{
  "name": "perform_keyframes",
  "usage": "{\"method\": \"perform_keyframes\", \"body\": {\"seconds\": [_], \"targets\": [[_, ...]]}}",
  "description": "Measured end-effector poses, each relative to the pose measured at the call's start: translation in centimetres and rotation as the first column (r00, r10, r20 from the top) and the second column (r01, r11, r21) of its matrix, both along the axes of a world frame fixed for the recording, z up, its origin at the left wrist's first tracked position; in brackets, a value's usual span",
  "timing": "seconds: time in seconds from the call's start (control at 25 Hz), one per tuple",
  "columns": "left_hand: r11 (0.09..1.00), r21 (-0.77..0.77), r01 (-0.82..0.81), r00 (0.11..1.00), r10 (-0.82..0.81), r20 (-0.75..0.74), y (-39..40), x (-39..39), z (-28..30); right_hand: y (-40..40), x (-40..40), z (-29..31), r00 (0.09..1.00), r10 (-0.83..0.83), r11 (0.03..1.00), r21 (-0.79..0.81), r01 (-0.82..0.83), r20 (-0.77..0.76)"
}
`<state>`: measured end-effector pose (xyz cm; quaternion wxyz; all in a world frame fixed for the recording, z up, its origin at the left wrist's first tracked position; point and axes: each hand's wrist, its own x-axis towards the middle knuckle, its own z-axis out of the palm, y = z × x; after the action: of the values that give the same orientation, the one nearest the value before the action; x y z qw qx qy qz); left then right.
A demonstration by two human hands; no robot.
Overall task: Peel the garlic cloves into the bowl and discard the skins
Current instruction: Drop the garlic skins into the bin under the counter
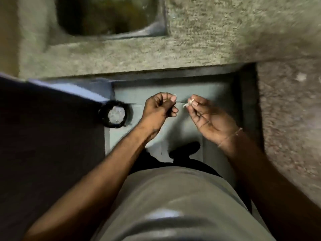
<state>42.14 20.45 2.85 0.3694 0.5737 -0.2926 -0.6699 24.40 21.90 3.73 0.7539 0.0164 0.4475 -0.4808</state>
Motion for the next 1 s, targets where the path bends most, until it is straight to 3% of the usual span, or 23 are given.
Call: {"method": "perform_keyframes", "body": {"seconds": [0.28, 0.44, 0.6, 0.8, 1.0], "targets": [[0.937, 0.104, -0.332, 0.942, 0.325, 0.08, 2.3, 18.7, -3.4, -3.0, 20.1, -3.1, 0.965, 0.247, 0.961, 0.104, -0.255, 0.086], [0.818, 0.217, -0.533, 0.844, 0.531, 0.072, 3.2, 23.8, -8.8, -4.9, 27.7, -8.7, 0.941, 0.33, 0.915, 0.217, -0.339, 0.078], [0.627, 0.282, -0.726, 0.673, 0.732, 0.106, 3.0, 26.1, -19.5, -6.9, 33.0, -19.1, 0.851, 0.524, 0.819, 0.262, -0.511, 0.021], [0.44, 0.271, -0.856, 0.49, 0.859, 0.152, 2.3, 28.4, -35.0, -8.7, 38.3, -34.7, 0.782, 0.621, 0.767, 0.245, -0.593, -0.05], [0.341, 0.292, -0.894, 0.395, 0.907, 0.149, 2.1, 31.9, -47.3, -10.1, 43.2, -47.4, 0.699, 0.693, 0.72, 0.203, -0.663, -0.174]]}}
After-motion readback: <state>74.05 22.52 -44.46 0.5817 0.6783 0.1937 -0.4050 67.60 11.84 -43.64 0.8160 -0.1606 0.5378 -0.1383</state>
